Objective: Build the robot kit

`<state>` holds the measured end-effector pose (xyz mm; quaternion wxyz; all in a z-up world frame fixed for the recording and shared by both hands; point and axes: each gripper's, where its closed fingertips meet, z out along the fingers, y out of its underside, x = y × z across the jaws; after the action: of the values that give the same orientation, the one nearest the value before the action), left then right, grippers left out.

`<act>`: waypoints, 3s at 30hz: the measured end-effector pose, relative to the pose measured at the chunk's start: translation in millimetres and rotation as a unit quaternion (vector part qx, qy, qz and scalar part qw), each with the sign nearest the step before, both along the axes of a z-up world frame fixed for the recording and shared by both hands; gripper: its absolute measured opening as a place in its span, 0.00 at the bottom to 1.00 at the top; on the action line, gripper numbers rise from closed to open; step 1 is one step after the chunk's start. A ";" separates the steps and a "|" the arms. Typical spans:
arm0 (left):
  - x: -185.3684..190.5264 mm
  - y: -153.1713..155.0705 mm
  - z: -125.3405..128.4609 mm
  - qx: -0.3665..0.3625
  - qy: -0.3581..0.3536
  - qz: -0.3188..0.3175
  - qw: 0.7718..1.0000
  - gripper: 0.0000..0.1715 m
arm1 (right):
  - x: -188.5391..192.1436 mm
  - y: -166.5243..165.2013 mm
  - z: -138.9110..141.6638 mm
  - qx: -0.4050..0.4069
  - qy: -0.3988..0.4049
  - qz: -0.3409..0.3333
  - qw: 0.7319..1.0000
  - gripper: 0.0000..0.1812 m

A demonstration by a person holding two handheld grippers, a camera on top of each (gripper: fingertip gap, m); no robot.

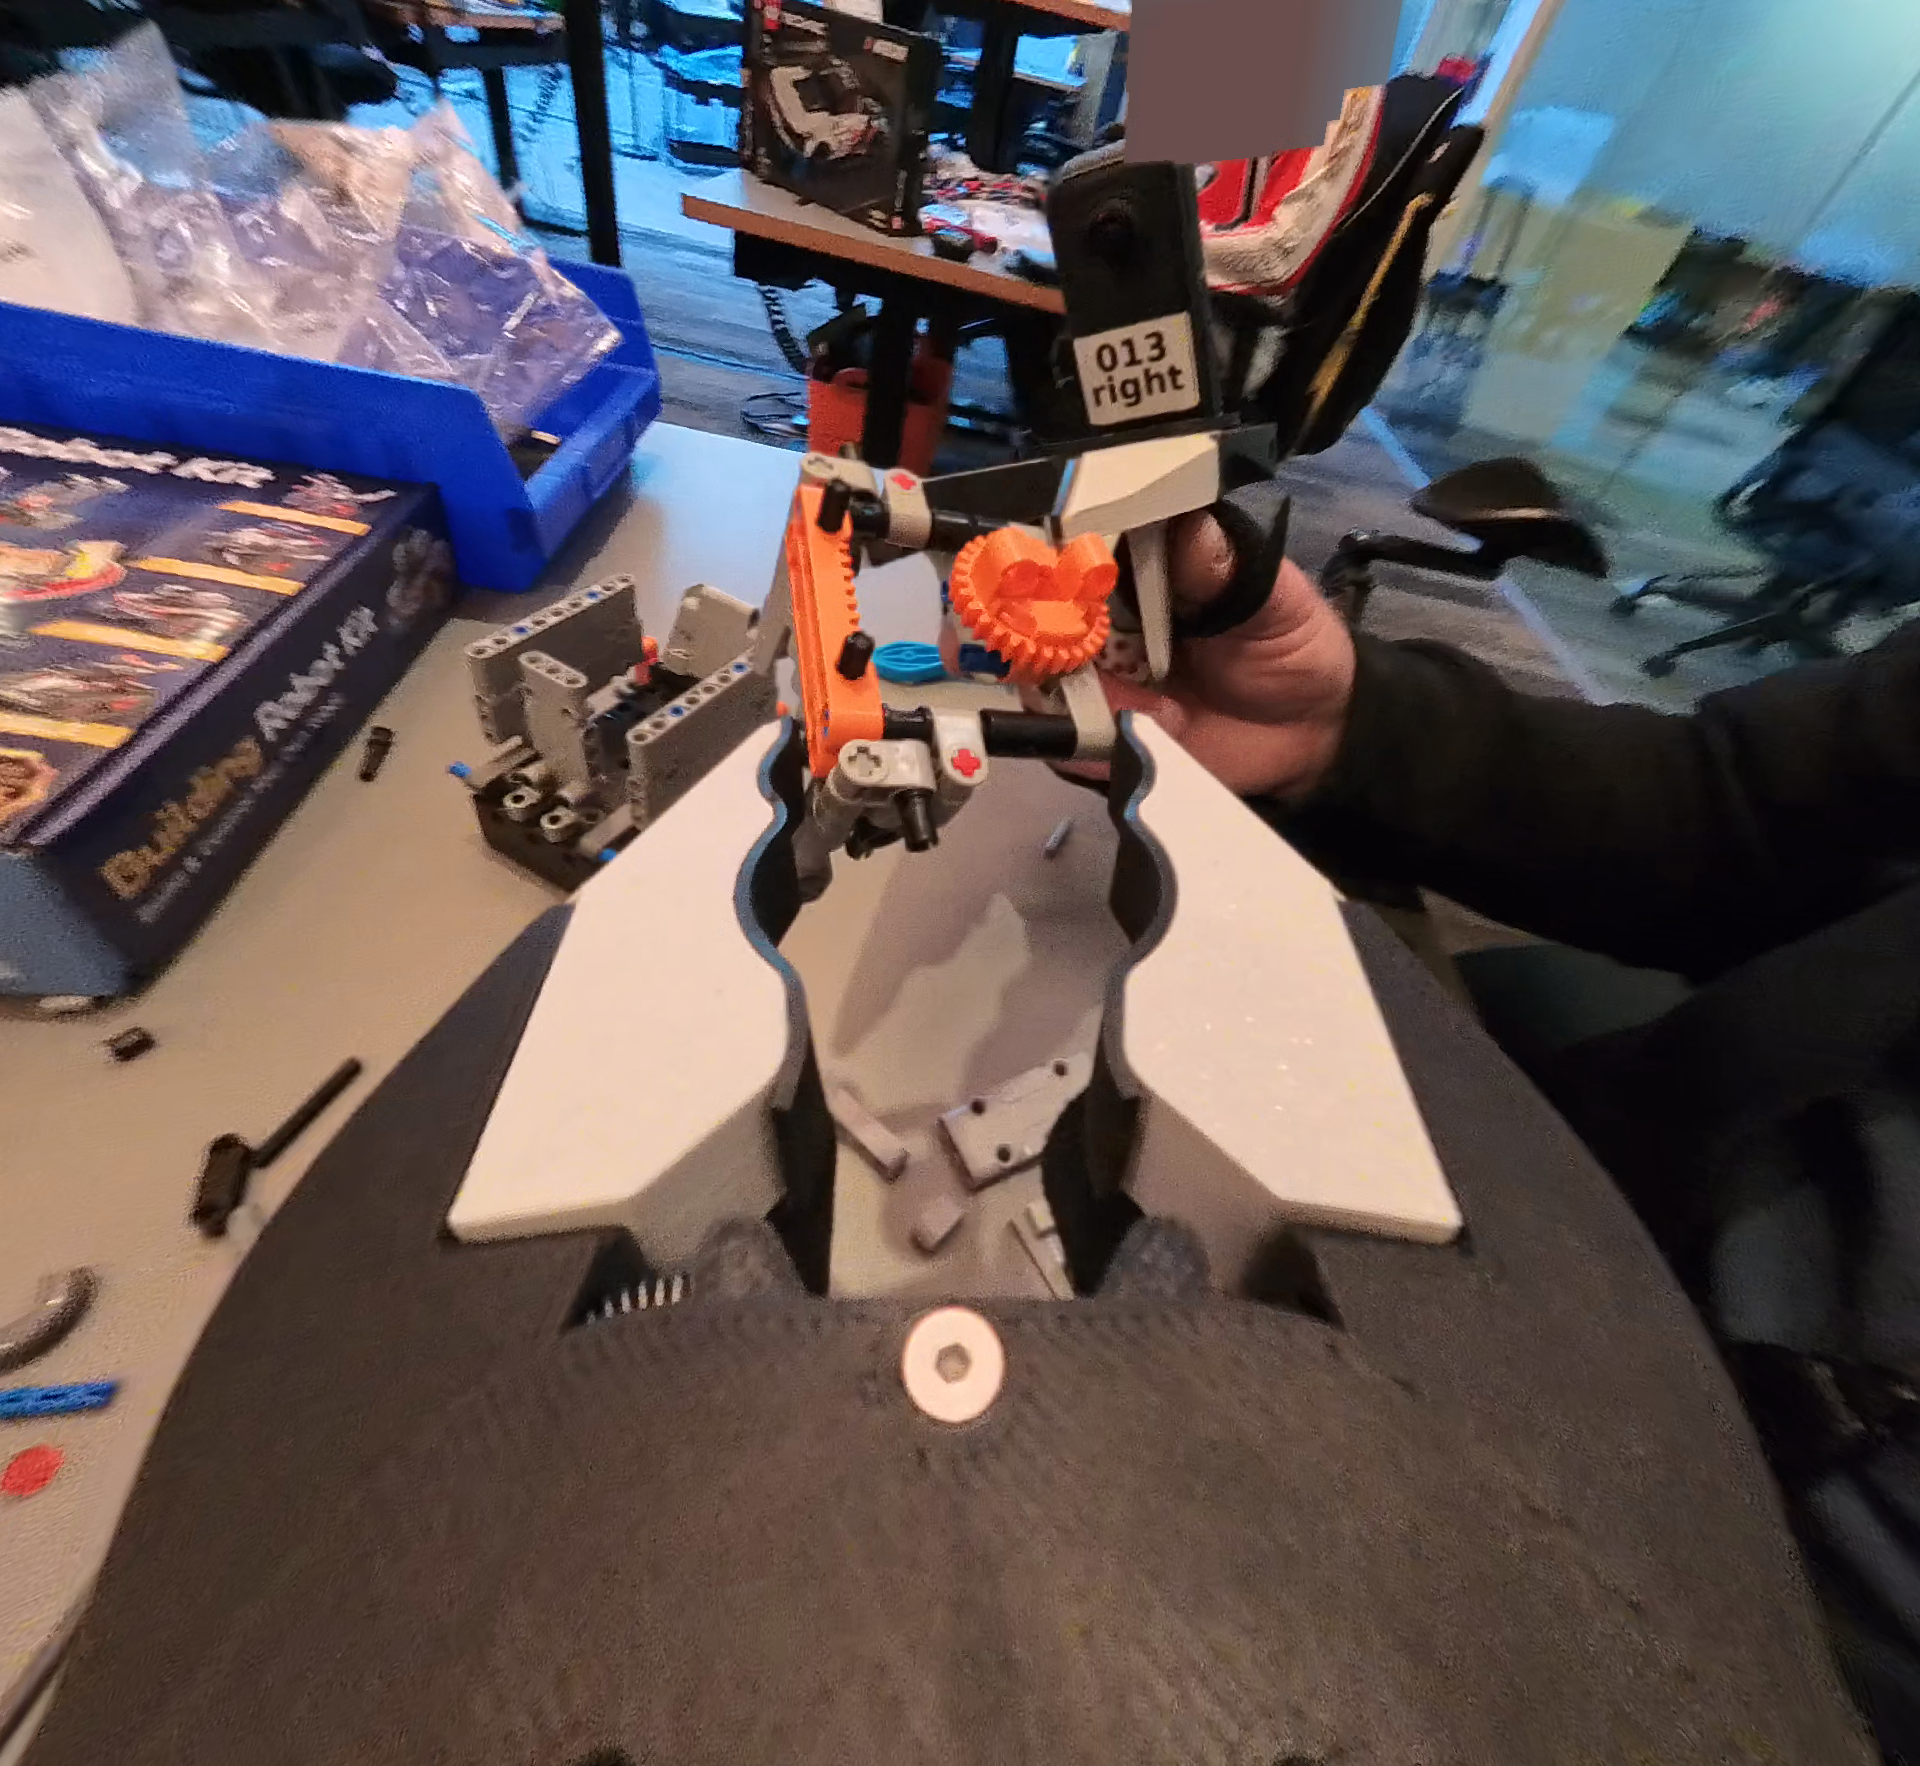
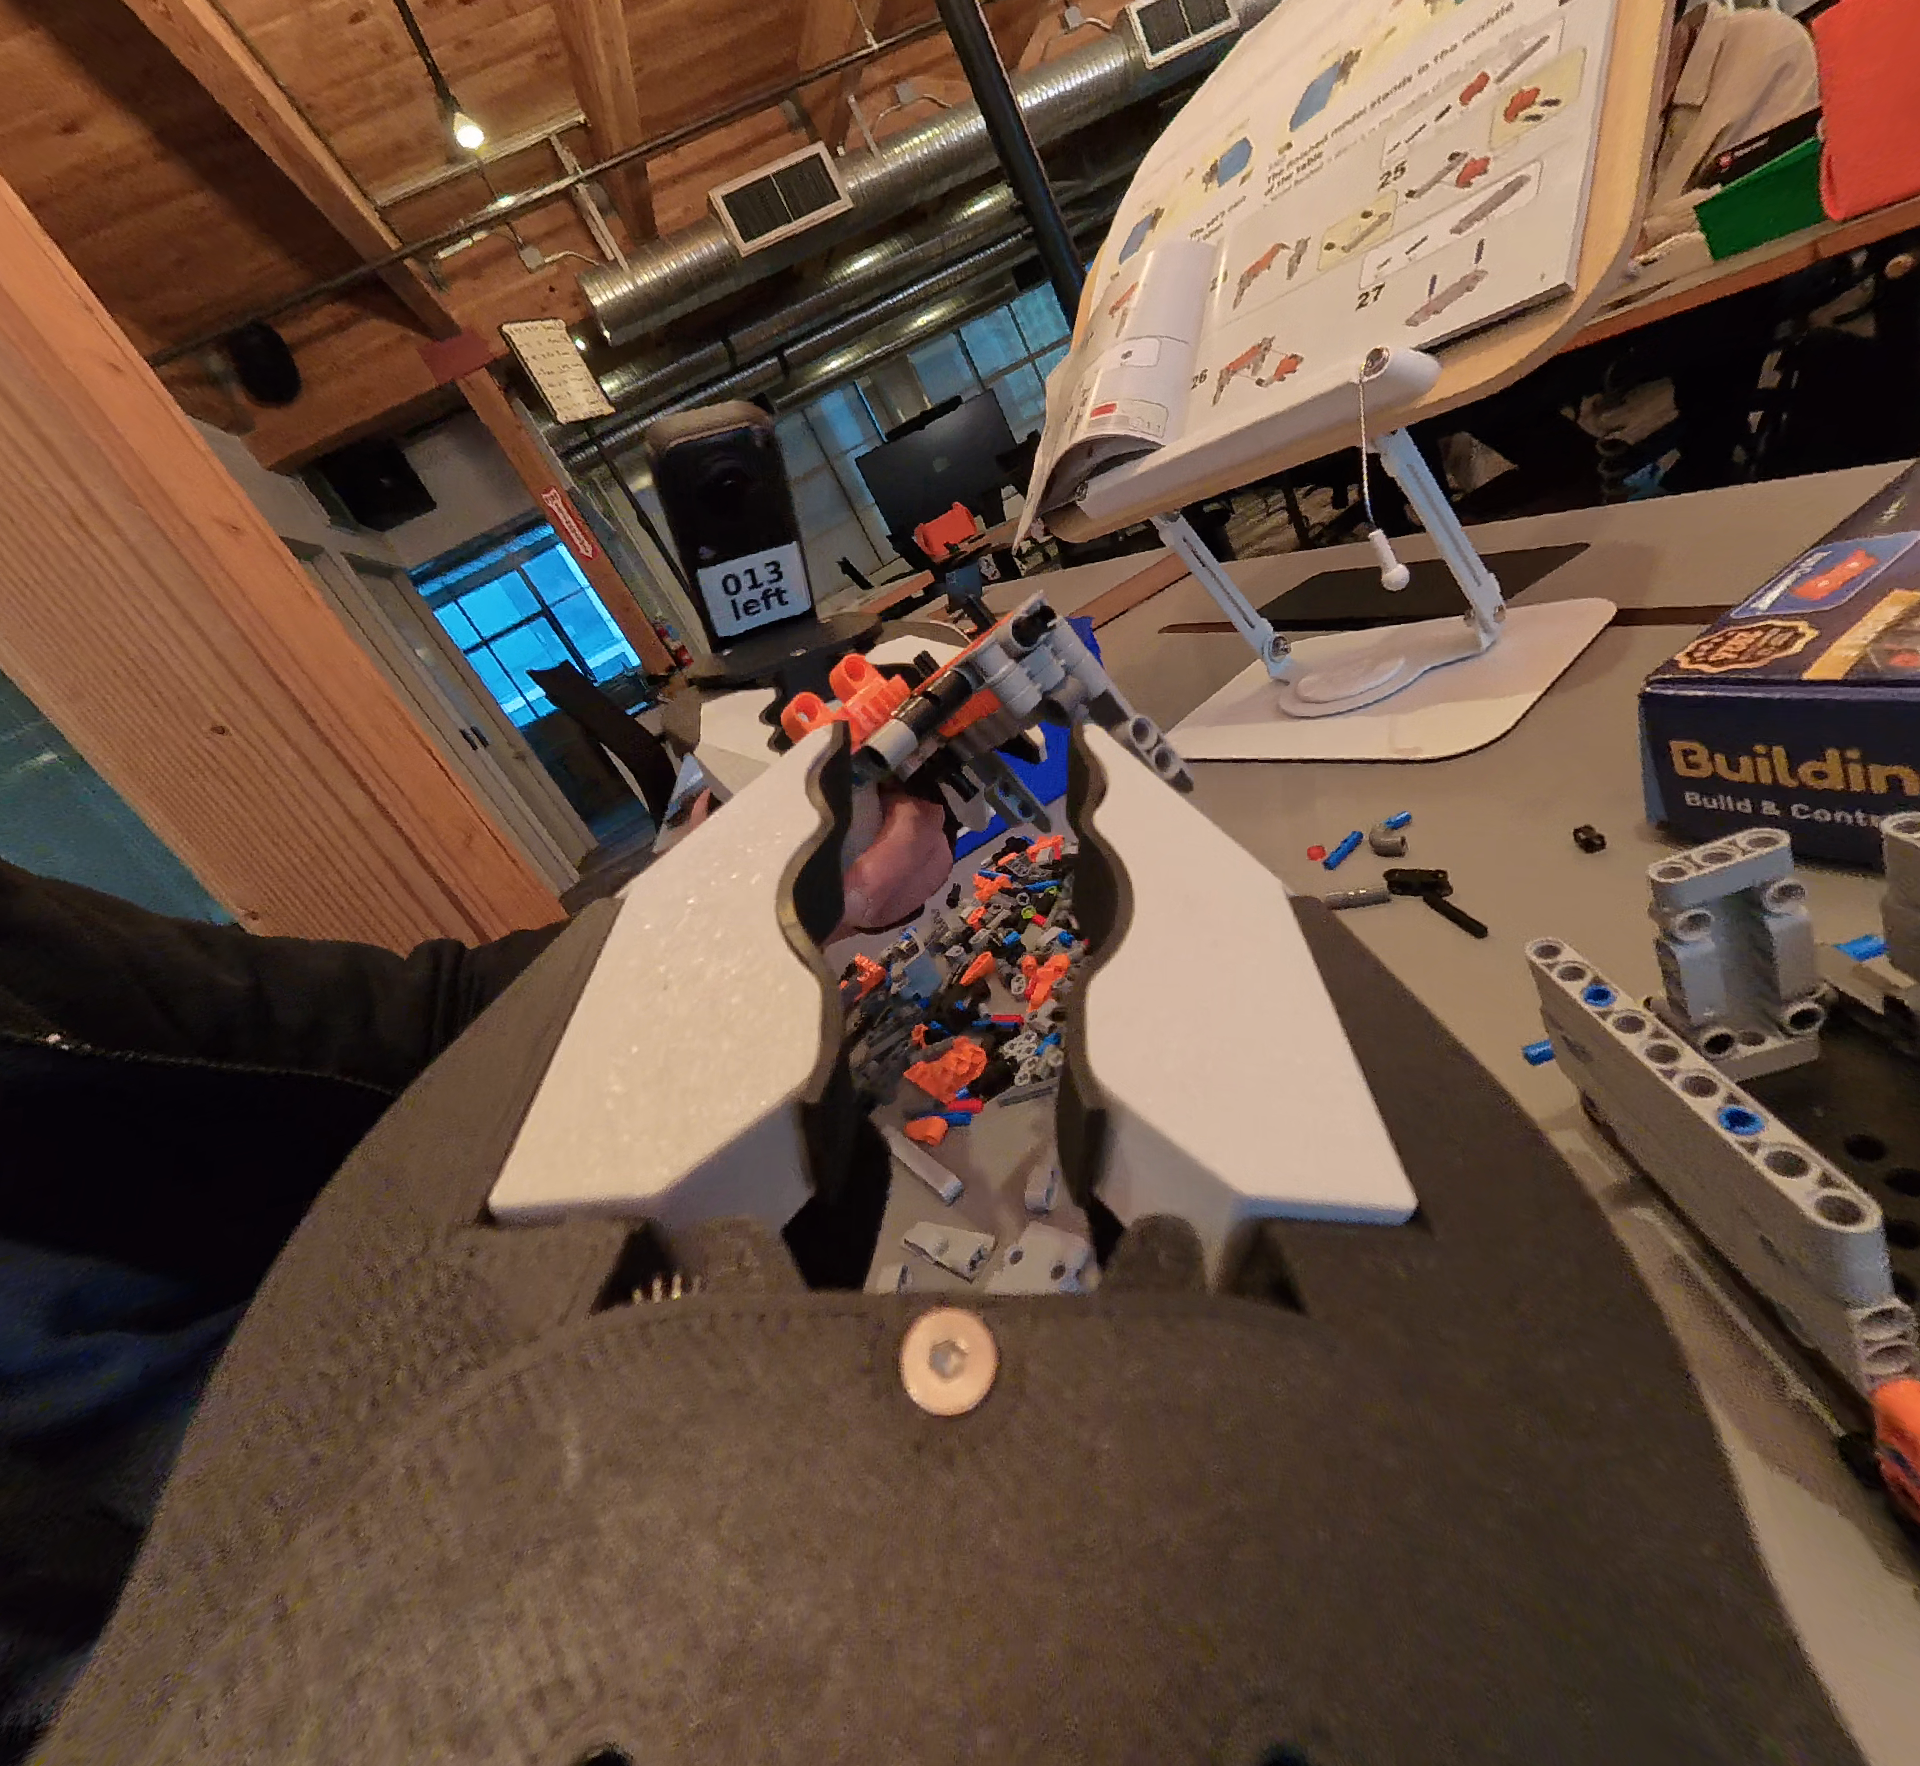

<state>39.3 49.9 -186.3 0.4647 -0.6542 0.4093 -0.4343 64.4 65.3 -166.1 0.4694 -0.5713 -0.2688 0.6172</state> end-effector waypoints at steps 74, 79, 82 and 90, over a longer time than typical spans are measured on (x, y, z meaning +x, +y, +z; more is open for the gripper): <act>-12.3 -7.9 12.9 -0.093 -0.105 -0.069 0.988 0.13 | -10.3 -6.0 -23.8 0.100 -0.142 -0.052 0.983 0.13; -11.4 -6.6 10.9 -0.103 -0.109 -0.069 0.986 0.13 | -14.0 -6.5 -23.9 0.122 -0.168 -0.071 0.976 0.12; -9.9 -6.8 10.7 -0.108 -0.114 -0.070 0.985 0.13 | -12.6 -1.2 -25.0 0.128 -0.187 -0.099 0.969 0.07; -5.6 -4.0 3.1 -0.124 -0.107 -0.068 0.984 0.17 | -7.4 3.8 -30.9 0.092 -0.195 -0.095 0.972 0.05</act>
<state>33.7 46.0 -183.2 0.3902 -0.6271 0.3440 -0.5798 56.9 69.1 -197.0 0.5150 -0.6577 -0.3554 0.4195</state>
